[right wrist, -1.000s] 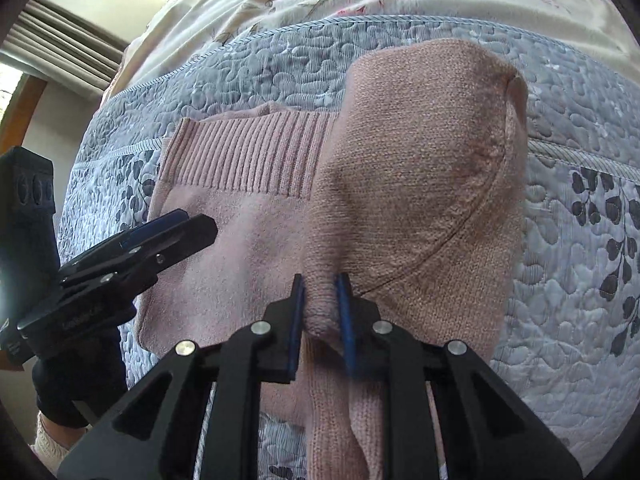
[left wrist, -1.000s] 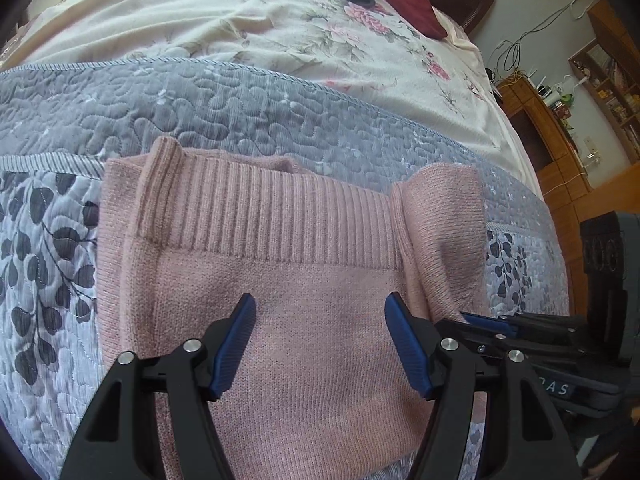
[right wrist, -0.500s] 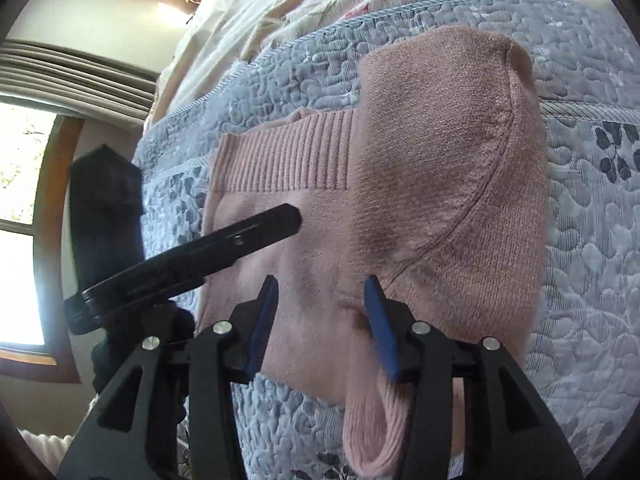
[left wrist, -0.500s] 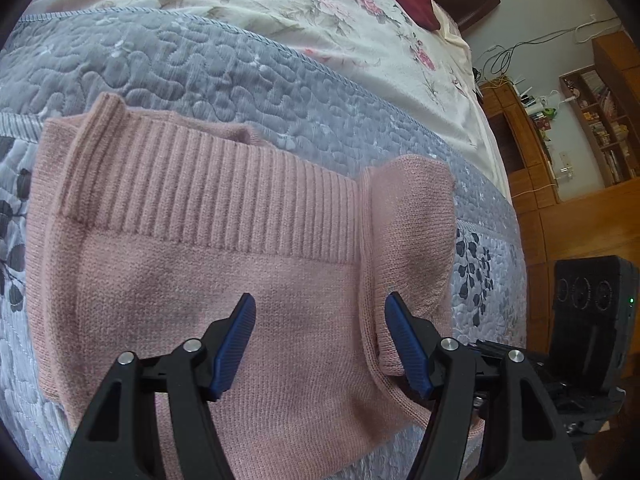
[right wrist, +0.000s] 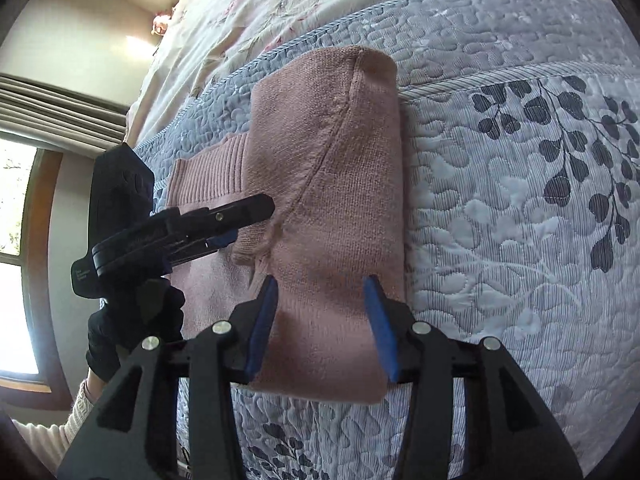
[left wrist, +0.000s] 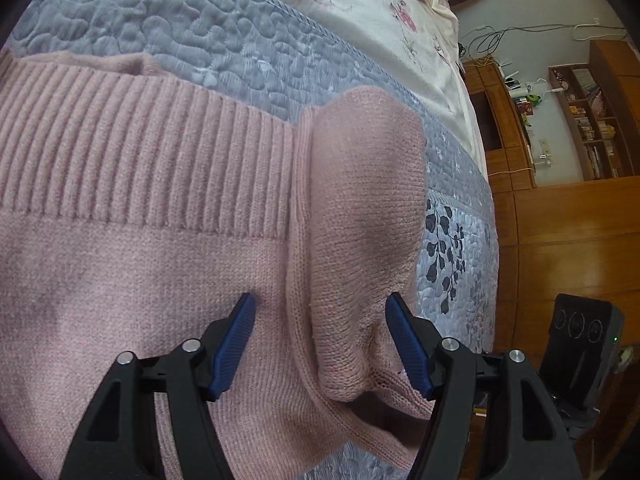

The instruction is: Fold small clothes

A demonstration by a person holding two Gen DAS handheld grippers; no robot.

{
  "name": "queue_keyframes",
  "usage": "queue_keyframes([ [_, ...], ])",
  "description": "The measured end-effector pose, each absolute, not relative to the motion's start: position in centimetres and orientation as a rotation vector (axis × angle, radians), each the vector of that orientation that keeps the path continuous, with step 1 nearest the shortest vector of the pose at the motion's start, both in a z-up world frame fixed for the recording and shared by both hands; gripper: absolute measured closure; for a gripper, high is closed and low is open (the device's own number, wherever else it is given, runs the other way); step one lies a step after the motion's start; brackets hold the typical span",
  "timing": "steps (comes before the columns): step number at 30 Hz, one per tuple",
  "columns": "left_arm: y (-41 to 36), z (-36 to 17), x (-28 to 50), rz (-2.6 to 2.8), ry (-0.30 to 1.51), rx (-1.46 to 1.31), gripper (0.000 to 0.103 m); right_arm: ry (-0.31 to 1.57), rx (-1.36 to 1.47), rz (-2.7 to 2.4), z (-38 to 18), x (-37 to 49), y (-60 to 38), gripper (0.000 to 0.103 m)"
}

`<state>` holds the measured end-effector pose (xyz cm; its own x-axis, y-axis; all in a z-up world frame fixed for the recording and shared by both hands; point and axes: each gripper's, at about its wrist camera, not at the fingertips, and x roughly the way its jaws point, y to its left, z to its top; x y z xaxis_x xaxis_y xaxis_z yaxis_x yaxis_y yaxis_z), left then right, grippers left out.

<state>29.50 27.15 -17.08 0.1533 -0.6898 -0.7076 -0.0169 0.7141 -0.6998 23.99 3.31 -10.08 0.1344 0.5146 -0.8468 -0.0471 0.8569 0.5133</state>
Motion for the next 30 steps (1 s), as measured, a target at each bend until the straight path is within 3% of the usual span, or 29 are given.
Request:
queue_keyframes([
  [5,25.8,-17.5,30.5,-0.575,1.347,-0.690,0.041,1.382,0.456,0.394,-10.7,23.9,2.5,0.057],
  [9,25.5,-17.1,30.3,-0.574,1.315,-0.698,0.081,1.374,0.480,0.366,-10.7,23.8,1.6,0.057],
  [22,32.5,-11.1,27.6,-0.516,1.112,-0.747,0.085,1.368,0.443,0.374,-10.6,23.7,2.7,0.057],
  [30,39.6,-8.5,26.5,-0.420,1.082,-0.694,0.085,1.378,0.401,0.437,-10.4,24.1,5.8,0.057],
])
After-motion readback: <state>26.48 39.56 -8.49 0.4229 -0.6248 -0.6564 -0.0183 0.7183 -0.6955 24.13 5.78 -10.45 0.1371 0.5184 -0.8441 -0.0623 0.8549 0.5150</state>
